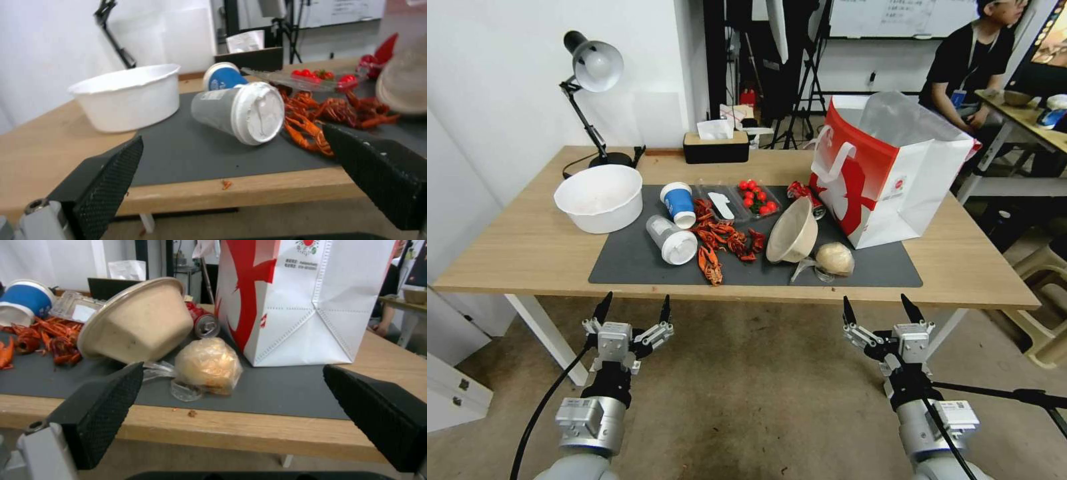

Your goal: Pick up the trash from the table and place it into the takeout bag.

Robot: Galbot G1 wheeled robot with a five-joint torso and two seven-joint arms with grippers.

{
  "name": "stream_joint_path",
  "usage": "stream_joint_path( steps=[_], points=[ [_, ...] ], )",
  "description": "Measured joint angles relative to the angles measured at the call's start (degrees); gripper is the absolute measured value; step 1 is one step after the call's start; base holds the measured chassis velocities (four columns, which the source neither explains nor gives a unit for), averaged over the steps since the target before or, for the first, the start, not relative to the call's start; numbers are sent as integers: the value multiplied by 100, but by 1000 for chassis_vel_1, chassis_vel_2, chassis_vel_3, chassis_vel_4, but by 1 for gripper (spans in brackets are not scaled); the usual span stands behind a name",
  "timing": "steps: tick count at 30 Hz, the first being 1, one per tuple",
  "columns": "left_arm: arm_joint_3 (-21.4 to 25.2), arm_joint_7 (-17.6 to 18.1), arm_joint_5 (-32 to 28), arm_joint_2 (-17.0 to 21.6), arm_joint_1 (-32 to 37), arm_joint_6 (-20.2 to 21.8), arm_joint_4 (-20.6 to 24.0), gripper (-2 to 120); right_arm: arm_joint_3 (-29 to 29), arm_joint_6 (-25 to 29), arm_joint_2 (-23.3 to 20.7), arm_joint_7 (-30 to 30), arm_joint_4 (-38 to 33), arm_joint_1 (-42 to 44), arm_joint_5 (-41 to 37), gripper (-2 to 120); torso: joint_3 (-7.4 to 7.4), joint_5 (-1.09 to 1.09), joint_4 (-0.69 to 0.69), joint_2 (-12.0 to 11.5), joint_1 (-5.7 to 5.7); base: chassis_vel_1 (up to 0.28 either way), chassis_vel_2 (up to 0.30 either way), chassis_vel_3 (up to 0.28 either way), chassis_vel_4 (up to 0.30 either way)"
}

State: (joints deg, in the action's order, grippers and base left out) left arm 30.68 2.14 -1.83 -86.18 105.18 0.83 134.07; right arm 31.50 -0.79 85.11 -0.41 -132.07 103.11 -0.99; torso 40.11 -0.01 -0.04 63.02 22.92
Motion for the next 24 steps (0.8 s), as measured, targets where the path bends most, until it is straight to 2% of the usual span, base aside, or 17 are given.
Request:
stream_joint_path(
  steps=[1, 2, 3, 4, 6, 7, 10, 12, 24],
  points=[
    [-25, 60, -55, -11, 141, 20, 122, 100, 3, -45, -74, -26, -26, -1, -54, 100, 0, 4, 9, 1, -1, 0, 0, 0, 0],
    [-30, 99, -99, -13, 186, 52, 156, 100, -1, -70, -96, -41, -32, -5, -88, 100, 0, 10, 6, 1, -2, 0, 0, 0, 0],
    [-109, 268, -294, -35, 375, 158, 380, 100, 9, -227, -250, -127, -92, -1, -274, 100, 0, -7, 0, 0, -1, 0, 0, 0, 0],
    [-109, 268, -294, -35, 375, 158, 380, 100, 9, -227, -250, -127, -92, -1, -274, 100, 0, -7, 0, 0, -1, 0, 0, 0, 0],
    [-212, 469, -633, -52, 703, 316, 713, 100, 35, -614, -647, -354, -259, -20, -758, 100, 0, 10, 7, 1, -2, 0, 0, 0, 0],
    [-232, 477, -708, -45, 744, 339, 742, 100, 63, -774, -817, -451, -326, -34, -963, 100, 0, -2, 7, 1, -2, 0, 0, 0, 0],
    [-226, 454, -766, -30, 724, 333, 741, 100, 136, -899, -946, -508, -335, -67, -1094, 100, 0, 5, 4, 1, -2, 0, 0, 0, 0],
    [-206, 413, -835, 12, 661, 268, 683, 100, 180, -930, -970, -525, -342, -73, -1102, 100, 0, 0, 2, 0, -1, 0, 0, 0, 0],
    [-98, 298, -937, 115, 473, 110, 464, 100, 242, -912, -957, -522, -344, -23, -1032, 100, 0, 1, 3, 0, -1, 0, 0, 0, 0]
  ],
)
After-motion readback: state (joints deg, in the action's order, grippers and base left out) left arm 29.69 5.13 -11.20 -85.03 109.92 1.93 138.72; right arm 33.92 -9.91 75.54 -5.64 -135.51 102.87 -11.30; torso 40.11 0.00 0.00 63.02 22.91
